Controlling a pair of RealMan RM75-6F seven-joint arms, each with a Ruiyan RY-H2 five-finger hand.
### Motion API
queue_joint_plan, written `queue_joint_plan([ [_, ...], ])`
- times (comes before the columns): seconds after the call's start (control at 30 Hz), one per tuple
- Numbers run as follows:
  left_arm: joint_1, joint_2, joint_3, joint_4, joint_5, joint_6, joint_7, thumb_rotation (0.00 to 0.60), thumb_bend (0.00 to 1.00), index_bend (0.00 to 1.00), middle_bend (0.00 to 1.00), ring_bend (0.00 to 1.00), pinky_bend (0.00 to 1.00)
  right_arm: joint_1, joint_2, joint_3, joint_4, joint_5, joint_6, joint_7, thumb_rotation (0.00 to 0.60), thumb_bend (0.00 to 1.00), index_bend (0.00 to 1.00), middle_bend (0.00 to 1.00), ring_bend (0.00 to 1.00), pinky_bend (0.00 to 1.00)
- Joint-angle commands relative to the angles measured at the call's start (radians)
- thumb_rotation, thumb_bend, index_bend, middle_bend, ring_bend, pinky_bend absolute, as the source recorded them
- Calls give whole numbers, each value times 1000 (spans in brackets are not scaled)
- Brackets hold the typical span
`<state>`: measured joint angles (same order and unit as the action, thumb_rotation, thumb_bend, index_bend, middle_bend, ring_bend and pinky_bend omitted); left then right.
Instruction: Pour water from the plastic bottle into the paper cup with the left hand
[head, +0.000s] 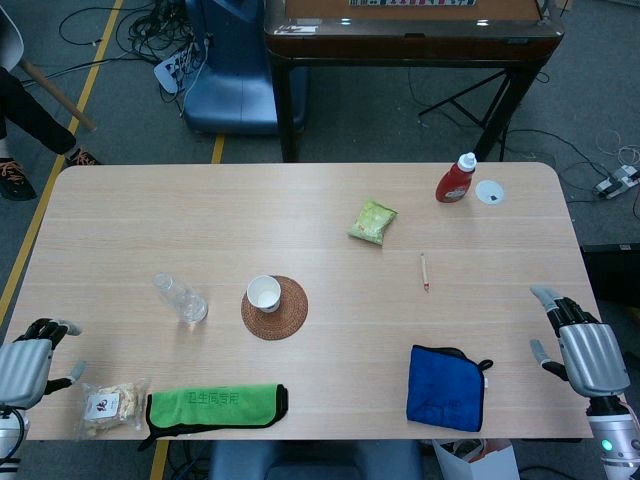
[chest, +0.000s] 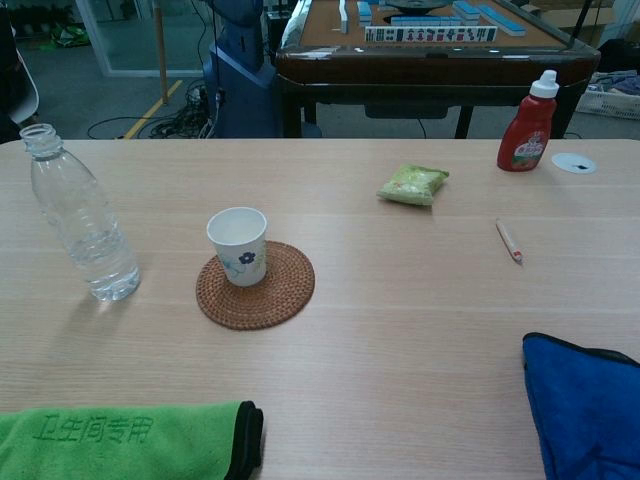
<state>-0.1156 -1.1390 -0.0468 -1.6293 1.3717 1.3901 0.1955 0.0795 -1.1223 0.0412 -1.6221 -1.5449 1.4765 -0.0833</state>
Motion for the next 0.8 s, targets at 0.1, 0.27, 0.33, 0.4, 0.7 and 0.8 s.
queue_joint_plan([
  [0.1, -3, -1, -6, 3, -9, -1, 1, 600, 223, 362, 305, 225, 477, -2, 13, -10, -12, -9, -4, -2, 600, 348, 118, 173, 209, 467],
  [0.27, -4, 2, -4, -3, -5, -5, -14, 600, 223, 380, 317, 232, 481, -1, 21, -9, -18, -3, -9, 3, 600, 349, 118, 182, 209, 466],
  [0.33, -3, -3, -4, -3, 0, -1, -30, 600, 223, 373, 323, 242, 475, 1, 21, -10, -19, 0, -16, 4, 600, 349, 118, 185, 209, 466],
  [0.4, -5, -9, -6, -4, 5, 0, -45, 600, 224, 346, 326, 247, 447, 1, 23, -12, -20, 4, -21, 3, 600, 348, 118, 189, 209, 467],
  [0.7, -48, -51, -33, 22, 14, -45, -158, 600, 179, 108, 271, 244, 369, -4, 24, -17, -30, -1, -16, -9, 600, 349, 118, 202, 209, 467],
  [0.8, -71, -65, -50, 33, -26, -89, -172, 600, 152, 58, 189, 201, 369, -4, 27, -16, -31, 2, -16, -7, 600, 349, 118, 202, 209, 467],
])
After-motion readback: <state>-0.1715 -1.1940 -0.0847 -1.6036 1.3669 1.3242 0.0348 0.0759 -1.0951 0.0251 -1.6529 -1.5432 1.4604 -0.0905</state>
